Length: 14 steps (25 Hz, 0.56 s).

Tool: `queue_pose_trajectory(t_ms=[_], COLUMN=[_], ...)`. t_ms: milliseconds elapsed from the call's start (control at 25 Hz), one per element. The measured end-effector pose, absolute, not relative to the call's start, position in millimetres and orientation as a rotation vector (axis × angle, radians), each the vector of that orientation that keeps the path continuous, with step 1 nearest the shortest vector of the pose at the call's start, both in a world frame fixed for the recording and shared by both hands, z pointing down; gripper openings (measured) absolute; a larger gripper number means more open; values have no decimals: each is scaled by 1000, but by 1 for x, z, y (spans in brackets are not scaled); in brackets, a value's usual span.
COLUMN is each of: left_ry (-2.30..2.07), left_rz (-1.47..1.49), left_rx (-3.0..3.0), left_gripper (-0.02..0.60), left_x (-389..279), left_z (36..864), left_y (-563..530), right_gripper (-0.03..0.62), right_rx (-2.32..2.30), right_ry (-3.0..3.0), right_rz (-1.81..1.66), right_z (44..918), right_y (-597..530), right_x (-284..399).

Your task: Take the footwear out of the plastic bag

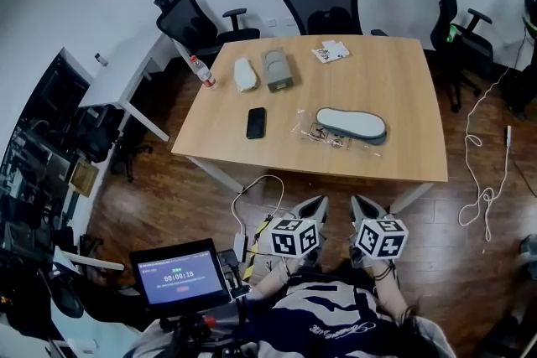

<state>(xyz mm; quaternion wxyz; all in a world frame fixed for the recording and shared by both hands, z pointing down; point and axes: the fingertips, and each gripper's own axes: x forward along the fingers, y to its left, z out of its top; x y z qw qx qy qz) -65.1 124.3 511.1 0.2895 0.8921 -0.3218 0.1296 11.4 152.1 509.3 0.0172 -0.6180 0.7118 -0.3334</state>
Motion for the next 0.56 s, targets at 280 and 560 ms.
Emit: queue_pose_trajectory(t_ms=[280, 560], left_ry=[-800, -774], left_rz=[330, 324], left_rx=[2384, 2359], left_gripper=[3, 3], left_x=[-93, -118], left_z=[507, 509], left_y=[130, 133], right_gripper=[-3, -3], right_rx=[-1980, -2015], right_ry=[2175, 2145], right_rz=[-1014, -1021], right_z=[501, 502], right_y=[162, 170], right_x=[-18, -41])
